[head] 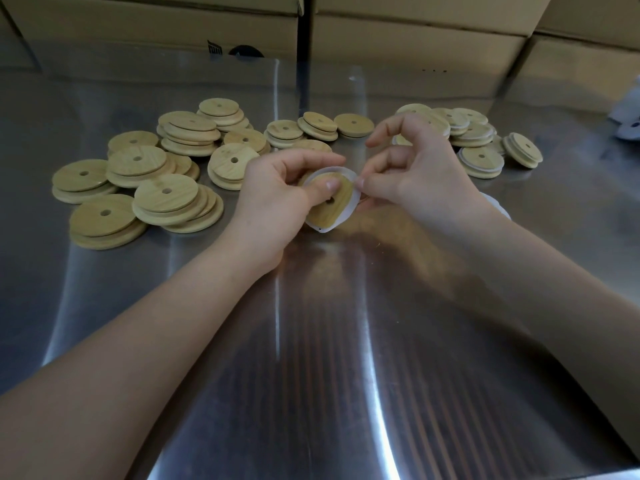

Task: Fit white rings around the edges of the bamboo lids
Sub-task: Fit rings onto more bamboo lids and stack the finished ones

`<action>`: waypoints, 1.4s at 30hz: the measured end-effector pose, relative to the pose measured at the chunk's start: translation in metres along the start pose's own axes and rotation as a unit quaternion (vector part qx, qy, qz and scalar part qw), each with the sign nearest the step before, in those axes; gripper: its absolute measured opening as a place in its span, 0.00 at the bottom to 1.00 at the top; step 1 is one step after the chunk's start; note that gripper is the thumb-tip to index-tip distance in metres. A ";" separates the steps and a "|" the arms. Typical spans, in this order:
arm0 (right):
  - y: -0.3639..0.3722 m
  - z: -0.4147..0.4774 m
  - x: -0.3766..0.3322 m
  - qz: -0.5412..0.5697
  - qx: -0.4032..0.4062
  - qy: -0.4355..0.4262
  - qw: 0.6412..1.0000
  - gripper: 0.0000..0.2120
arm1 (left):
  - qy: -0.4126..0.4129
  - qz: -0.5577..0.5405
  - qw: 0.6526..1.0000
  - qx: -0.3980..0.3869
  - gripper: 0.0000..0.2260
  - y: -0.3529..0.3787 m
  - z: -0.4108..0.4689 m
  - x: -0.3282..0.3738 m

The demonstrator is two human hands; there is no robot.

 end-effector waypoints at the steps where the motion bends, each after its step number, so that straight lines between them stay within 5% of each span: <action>1: -0.001 0.001 0.001 -0.002 0.000 0.002 1.000 0.16 | -0.004 -0.001 1.000 -0.003 0.11 0.000 0.000 0.000; 26: 0.004 -0.004 -0.002 0.011 0.006 -0.020 1.000 0.15 | -0.006 -0.007 0.999 -0.045 0.10 0.003 -0.001 -0.001; 42: 0.008 -0.010 -0.009 -0.122 0.040 -0.056 0.990 0.17 | 0.030 0.050 0.998 -0.010 0.10 0.002 -0.003 0.005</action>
Point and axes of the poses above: each hand's wrist, its own z-axis towards the middle knuckle, its own y-axis out of the palm, x = y × z, the point moved 9 cm from there along z, towards the middle knuckle, and after that the axes turned 13 degrees about z, right-handed, at the moved point
